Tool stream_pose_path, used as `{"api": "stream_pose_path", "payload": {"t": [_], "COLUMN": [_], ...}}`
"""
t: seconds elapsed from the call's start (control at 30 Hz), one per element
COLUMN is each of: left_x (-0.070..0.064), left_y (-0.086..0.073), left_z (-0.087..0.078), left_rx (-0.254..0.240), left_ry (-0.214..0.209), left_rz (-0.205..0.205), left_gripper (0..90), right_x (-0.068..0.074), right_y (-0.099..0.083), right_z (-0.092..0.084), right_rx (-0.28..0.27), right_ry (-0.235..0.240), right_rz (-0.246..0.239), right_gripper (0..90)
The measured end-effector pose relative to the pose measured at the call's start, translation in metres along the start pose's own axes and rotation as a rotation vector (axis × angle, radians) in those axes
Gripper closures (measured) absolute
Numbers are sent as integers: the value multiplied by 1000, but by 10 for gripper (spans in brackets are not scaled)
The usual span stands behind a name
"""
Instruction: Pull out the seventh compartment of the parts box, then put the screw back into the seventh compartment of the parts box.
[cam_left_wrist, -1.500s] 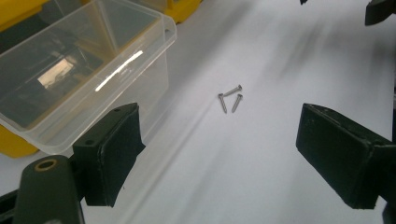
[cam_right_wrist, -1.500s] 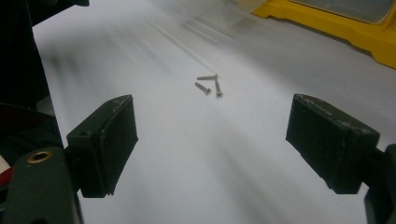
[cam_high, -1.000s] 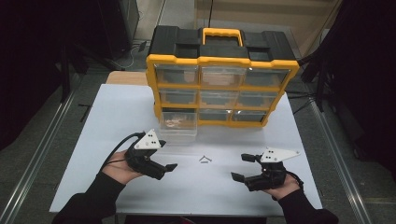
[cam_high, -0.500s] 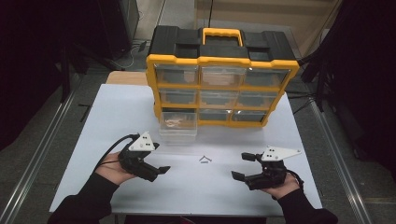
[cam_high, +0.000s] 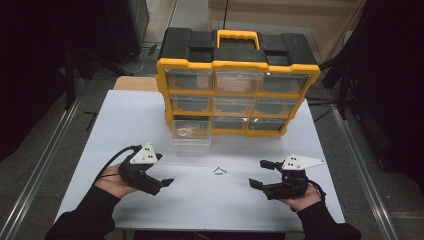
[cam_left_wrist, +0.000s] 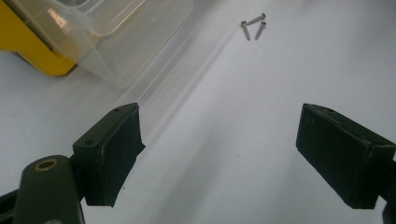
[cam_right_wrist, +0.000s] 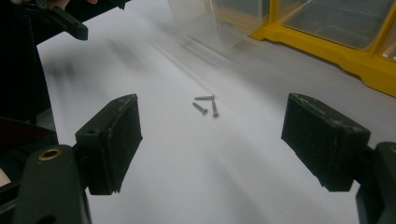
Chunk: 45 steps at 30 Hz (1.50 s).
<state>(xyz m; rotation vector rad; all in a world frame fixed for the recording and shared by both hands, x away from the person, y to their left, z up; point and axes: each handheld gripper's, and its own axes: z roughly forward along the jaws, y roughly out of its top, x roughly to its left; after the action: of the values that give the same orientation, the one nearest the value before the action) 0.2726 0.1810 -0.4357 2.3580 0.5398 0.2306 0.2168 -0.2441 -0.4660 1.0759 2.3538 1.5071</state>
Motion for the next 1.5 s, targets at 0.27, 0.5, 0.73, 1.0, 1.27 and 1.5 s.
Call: {"api": "stream_pose_path", "payload": {"t": [0.27,0.5,0.73,1.0,1.27,1.5], "left_x": [0,4,7,8,8,8], "left_y": [-7,-11,-15,-19,-21,-23], "left_z": [0,-5,-7,-8,-7,-8], "left_rx": [0,13,7,-13,-9,-15], "left_ry": [7,21,30,23,30,48], "left_rz": [-10,-30,-49,-45,-53,-63], "left_gripper": [141,142,142,142,141,141], "right_x": [8,7,2,-1,-3,-6], "right_y": [4,9,15,22,27,32], "right_z": [7,15,21,30,42,55], "right_rx": [-3,11,19,13,29,43], "right_ry": [39,62,67,52,48,30], "right_rz": [-17,-15,-11,-19,-25,-29], "right_gripper": [221,247,258,258,266,283]}}
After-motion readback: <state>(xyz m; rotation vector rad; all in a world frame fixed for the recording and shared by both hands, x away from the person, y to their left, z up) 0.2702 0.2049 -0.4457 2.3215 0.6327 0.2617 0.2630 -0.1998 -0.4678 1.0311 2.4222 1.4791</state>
